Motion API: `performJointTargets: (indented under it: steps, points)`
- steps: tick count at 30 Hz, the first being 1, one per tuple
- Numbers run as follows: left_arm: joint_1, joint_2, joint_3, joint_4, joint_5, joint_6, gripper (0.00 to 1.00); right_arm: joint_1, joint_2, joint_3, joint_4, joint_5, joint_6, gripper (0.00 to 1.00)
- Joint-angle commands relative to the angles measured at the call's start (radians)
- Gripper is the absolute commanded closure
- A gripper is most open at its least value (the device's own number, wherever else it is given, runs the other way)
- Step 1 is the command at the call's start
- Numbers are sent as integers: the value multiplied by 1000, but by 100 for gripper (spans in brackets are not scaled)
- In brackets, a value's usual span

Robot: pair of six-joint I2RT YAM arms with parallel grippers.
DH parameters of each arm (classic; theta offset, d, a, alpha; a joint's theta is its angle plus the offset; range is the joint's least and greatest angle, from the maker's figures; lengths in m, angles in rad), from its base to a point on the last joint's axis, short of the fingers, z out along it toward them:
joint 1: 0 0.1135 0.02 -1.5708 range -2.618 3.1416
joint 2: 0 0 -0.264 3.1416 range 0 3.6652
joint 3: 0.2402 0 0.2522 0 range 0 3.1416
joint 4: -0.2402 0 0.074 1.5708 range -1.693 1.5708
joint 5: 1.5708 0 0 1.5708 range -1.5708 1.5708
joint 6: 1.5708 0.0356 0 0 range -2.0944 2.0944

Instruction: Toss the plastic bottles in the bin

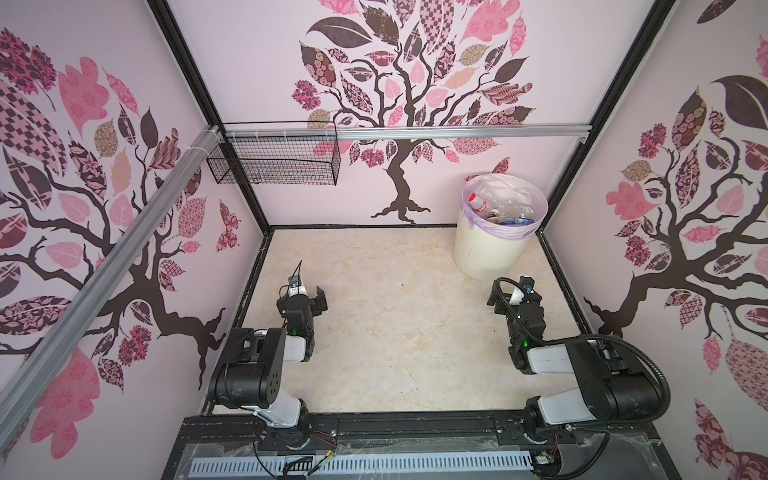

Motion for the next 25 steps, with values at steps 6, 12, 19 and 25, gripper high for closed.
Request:
performJointTargets:
  steps: [6, 12, 19, 25]
  points:
    - [-1, -5, 22, 18, 8, 12, 2, -3, 102, -22, 160, -63, -20, 1]
    - [0, -6, 22, 18, 8, 12, 2, -33, 93, 98, -89, -131, -3, 1]
    - [0, -6, 22, 17, 8, 12, 1, -39, 103, 121, -119, -143, 5, 1]
    - [-1, -5, 22, 17, 8, 12, 1, -52, 92, 113, -120, -154, 10, 1]
